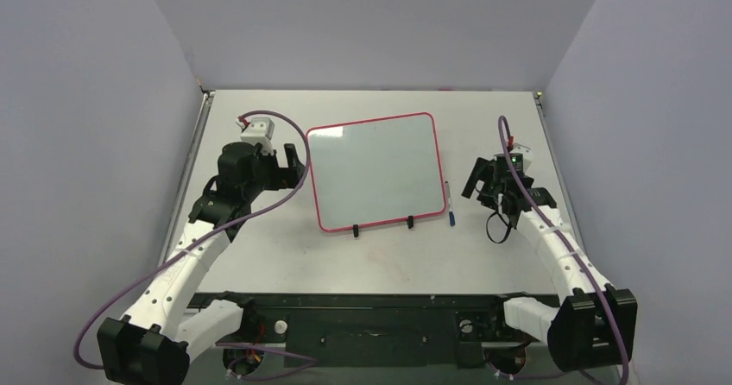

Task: Write a sentence on the whiteboard
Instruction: Open the whiteboard marker at the center of the board.

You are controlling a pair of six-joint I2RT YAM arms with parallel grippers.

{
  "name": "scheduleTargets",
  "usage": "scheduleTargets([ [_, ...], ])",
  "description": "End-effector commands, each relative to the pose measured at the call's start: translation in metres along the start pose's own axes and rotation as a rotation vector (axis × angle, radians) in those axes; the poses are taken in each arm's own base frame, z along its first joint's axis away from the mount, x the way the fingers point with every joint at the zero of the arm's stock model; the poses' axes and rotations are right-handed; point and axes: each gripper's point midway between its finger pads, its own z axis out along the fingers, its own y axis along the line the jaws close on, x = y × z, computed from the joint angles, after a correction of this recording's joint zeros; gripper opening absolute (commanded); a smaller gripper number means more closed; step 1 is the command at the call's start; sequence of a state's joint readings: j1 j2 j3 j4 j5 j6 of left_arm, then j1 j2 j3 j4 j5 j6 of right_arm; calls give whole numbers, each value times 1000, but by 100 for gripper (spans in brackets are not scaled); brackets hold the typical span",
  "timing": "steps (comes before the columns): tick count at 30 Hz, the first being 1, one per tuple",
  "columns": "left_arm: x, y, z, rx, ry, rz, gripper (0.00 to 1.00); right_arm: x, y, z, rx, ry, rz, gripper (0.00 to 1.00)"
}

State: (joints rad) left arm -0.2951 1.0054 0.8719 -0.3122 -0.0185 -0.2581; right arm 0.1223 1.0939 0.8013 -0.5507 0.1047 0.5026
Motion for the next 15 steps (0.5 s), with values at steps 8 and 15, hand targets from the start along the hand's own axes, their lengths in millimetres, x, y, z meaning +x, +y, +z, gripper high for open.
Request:
scheduleTargets([
  [8, -17, -9, 2, 25, -58, 17, 97, -3, 22, 28, -115, 56, 10, 87],
  [15, -16, -10, 6, 23, -48, 27, 97, 7, 22, 44, -107, 109, 2, 82],
])
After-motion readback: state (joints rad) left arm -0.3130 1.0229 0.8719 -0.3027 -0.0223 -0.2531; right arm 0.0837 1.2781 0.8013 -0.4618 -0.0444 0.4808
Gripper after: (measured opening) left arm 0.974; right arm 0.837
